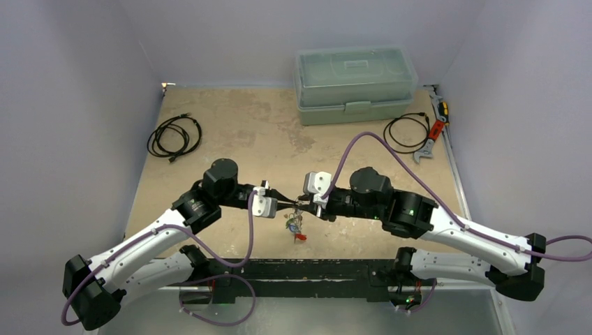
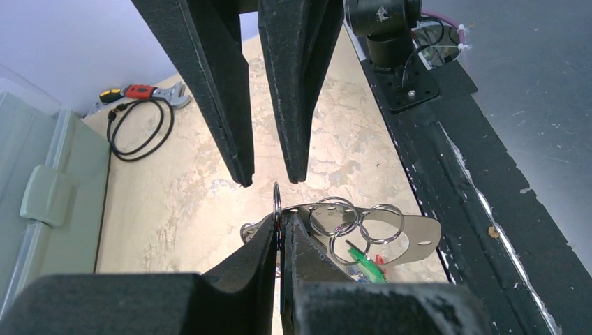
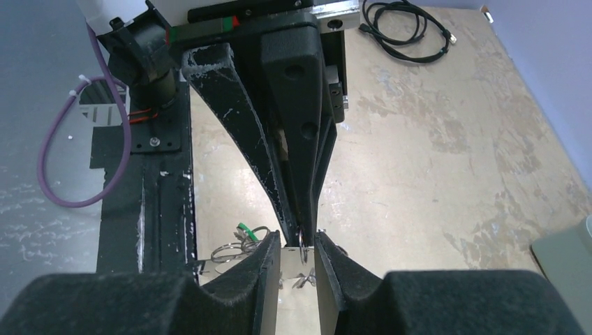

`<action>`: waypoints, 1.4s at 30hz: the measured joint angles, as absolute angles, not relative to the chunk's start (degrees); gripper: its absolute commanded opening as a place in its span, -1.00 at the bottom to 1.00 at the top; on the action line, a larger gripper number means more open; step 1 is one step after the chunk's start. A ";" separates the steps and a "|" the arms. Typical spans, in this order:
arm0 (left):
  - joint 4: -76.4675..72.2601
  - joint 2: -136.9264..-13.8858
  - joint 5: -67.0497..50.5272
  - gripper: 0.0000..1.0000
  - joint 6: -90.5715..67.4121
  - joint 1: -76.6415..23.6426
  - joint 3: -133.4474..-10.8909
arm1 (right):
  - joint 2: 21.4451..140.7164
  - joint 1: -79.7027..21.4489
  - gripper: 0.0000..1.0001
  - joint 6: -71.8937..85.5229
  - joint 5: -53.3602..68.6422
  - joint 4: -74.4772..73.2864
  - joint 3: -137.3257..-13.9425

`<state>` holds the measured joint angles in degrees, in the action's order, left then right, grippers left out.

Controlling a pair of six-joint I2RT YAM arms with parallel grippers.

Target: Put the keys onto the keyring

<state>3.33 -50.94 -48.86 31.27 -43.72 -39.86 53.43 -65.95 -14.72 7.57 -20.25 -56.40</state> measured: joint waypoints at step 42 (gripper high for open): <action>6.07 -51.35 -47.75 -1.00 31.29 -43.62 -40.49 | 59.77 -65.93 -0.99 -18.20 7.05 -25.19 -60.05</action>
<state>6.07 -51.35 -47.75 31.29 -43.62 -40.49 59.77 -65.93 -18.20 7.05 -25.19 -60.05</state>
